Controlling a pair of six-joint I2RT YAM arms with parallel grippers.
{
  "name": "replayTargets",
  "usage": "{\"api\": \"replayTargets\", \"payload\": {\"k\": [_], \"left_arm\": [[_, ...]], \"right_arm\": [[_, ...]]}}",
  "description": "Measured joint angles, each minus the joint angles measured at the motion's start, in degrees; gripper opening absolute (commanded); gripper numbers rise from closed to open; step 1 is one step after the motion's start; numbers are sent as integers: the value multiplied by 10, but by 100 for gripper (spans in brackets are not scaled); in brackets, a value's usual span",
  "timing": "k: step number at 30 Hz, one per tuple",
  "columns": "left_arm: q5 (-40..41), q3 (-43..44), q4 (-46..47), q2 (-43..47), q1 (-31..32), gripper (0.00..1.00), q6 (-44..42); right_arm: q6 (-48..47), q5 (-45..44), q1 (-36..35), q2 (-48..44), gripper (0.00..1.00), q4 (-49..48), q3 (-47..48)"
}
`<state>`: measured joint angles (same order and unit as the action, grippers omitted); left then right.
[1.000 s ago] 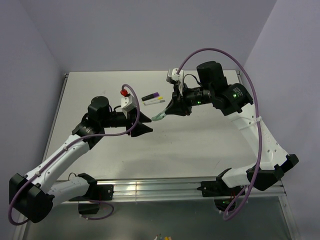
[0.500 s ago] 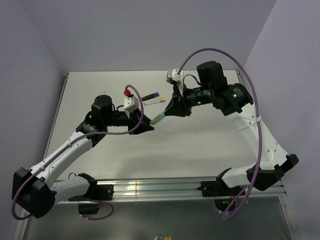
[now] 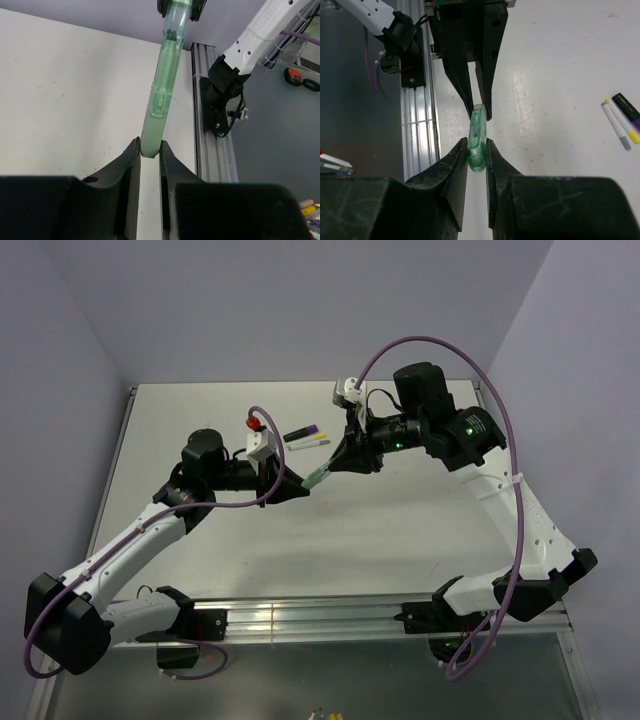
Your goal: Insert the pens into the pen caps
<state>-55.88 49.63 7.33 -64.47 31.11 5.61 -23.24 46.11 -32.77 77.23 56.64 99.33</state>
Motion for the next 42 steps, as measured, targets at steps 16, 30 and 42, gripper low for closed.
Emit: {"api": "replayTargets", "payload": {"k": [16, 30, 42], "left_arm": [[-4, 4, 30, 0, 4, 0, 31], [-14, 9, 42, 0, 6, 0, 45], [-20, 8, 40, -3, 2, 0, 76]], "right_arm": [[-4, -4, -11, 0, 0, -1, -1], [-3, 9, -17, 0, 0, -27, -31], [3, 15, -23, -12, 0, -64, -62]]}}
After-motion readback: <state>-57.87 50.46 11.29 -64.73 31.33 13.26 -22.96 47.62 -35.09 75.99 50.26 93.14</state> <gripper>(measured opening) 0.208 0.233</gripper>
